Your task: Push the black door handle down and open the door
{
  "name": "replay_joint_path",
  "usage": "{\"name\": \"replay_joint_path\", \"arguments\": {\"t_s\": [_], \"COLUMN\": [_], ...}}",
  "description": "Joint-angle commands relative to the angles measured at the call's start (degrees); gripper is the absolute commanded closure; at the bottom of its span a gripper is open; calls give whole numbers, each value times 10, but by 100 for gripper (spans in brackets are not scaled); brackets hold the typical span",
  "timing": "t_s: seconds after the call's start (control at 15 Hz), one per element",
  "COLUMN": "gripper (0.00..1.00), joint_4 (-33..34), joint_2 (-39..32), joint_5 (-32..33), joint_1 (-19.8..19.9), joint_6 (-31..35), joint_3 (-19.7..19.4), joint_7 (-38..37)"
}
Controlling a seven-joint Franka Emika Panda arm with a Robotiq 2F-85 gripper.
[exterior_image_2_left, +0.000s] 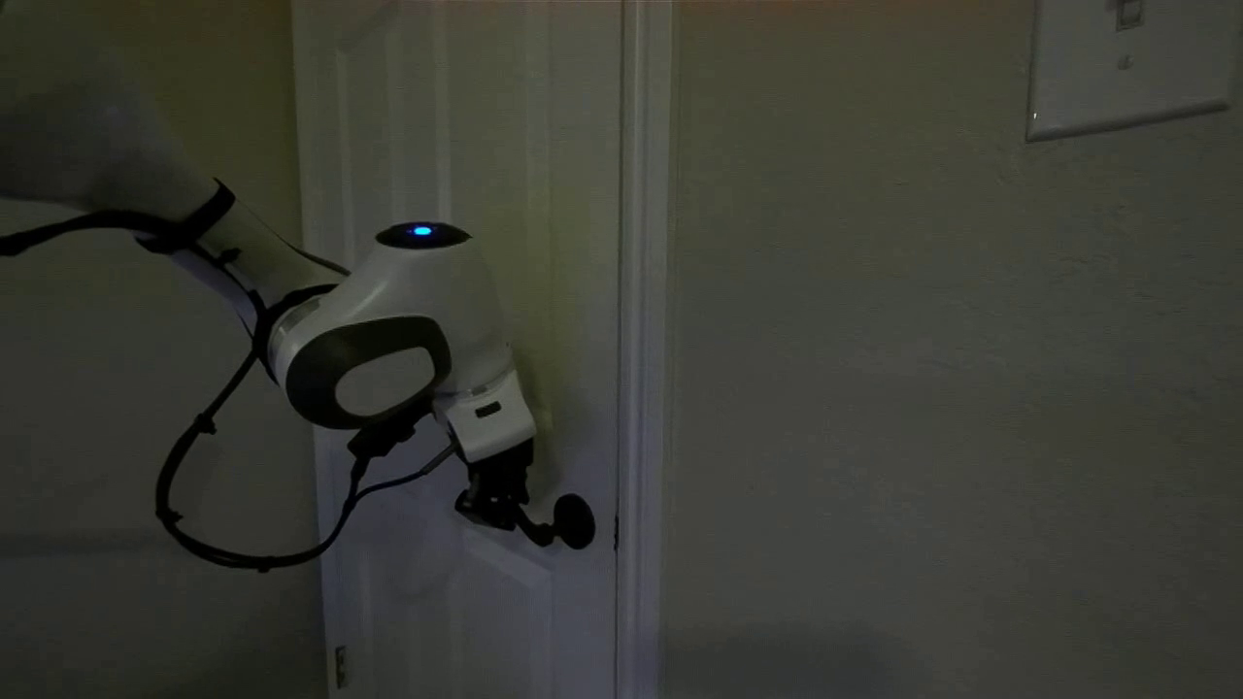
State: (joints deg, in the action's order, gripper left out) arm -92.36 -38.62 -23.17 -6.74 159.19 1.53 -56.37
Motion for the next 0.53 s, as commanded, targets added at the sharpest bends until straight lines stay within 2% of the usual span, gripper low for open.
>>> {"name": "replay_joint_path", "arguments": {"t_s": [0.0, 0.13, 0.47], "gripper": [90, 86, 87], "joint_4": [5, 5, 1], "joint_2": [-1, -5, -33], "joint_5": [-5, -3, 5], "joint_1": [0, 0, 9], "joint_6": [15, 13, 21], "joint_3": [1, 0, 5], "joint_7": [-12, -19, 6]}}
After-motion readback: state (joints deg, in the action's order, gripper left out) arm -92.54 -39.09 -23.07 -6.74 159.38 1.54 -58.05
